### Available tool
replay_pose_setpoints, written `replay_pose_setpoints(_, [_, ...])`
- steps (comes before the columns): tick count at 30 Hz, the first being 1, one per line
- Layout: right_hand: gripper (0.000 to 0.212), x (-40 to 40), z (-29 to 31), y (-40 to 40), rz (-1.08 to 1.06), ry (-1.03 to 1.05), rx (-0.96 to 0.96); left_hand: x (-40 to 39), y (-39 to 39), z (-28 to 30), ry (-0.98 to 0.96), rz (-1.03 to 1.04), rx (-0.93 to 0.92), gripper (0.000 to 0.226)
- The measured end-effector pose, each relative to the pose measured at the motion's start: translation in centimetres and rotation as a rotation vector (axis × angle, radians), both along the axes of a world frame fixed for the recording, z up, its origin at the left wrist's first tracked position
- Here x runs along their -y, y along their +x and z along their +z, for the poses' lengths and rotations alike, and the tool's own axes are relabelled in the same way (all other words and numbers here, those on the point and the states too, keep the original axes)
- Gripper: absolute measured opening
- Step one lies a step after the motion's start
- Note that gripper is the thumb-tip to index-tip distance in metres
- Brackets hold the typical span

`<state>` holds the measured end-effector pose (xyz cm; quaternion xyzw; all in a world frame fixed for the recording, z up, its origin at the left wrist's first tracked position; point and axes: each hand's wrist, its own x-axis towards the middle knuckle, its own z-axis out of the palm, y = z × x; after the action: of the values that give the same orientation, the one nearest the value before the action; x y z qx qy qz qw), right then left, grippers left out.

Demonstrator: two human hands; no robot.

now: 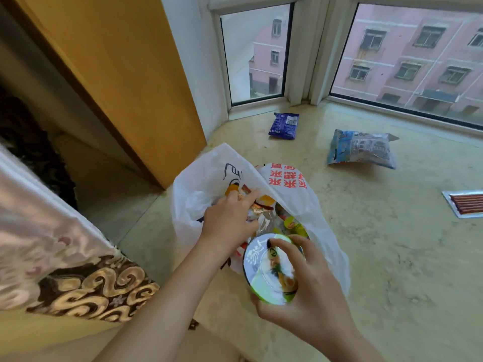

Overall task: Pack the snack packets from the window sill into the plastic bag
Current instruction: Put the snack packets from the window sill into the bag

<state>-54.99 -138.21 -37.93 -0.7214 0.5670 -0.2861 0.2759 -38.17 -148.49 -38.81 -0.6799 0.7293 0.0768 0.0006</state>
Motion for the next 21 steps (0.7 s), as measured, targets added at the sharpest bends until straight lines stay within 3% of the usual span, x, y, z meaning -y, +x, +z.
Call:
replay_pose_setpoints(6, [0.075, 4.3, -1.9, -0.6, -0.101, 0.040, 0.038, 5.0, 0.9, -2.2, -0.003, -0.079, -0.015, 0.061])
replay_pose_setpoints(12, [0.077, 8.7, -2.0, -1.7, -0.193, -0.113, -0.065, 9.8, 1.6, -4.2, -0.052, -0.223, -0.005, 0.072])
replay_pose_setpoints(21, [0.080, 12.4, -3.3, -3.3, -0.257, -0.169, -0.164, 10.5, 3.4, -6.7, -0.050, -0.341, 0.441, 0.073])
